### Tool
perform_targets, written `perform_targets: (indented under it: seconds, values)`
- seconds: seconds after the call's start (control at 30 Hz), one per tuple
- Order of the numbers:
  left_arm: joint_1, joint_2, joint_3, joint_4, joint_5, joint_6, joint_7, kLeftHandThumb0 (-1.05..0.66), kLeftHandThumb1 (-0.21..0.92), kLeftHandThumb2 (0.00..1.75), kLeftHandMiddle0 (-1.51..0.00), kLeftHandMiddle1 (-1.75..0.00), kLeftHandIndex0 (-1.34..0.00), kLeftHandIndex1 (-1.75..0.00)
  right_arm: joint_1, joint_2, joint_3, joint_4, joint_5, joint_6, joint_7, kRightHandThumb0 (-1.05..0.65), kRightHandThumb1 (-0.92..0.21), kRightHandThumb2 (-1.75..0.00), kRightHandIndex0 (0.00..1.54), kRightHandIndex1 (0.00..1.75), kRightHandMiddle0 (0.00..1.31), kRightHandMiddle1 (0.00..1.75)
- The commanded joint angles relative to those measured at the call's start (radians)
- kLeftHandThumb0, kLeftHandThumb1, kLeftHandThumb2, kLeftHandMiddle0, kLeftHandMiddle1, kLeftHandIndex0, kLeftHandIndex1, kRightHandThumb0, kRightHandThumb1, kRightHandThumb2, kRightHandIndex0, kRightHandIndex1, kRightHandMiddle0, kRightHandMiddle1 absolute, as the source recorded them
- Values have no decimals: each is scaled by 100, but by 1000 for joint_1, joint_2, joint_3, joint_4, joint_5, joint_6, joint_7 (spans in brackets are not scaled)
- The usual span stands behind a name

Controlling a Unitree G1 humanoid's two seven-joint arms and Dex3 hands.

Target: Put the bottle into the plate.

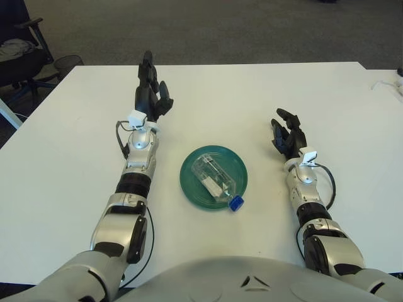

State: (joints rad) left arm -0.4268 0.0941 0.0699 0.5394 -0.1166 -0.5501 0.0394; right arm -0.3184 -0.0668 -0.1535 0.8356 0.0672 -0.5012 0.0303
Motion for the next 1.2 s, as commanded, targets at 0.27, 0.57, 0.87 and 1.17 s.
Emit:
perform_targets:
  seconds: [0.27,0.57,0.87,1.17]
  values:
    - [44,-10,34,-16,67,-13,64,-96,92,113,-2,0,0,-43,142,23,4,118,3,154,2,-56,-89,-56,36,1,0,67]
    - [74,-18,32,-14,122,-12,105,-93,92,118,-5,-2,0,-40,143,23,3,118,5,159,4,-55,-87,-56,36,1,0,70]
    - [107,21,10,24,221,7,123,-92,92,118,-2,0,0,-40,146,26,0,120,6,148,1,-55,-86,-57,34,0,0,73]
    - [43,65,-5,378,200,-30,-13,-95,92,119,0,0,0,-24,156,30,6,109,2,142,0,-56,-87,-58,33,0,0,72]
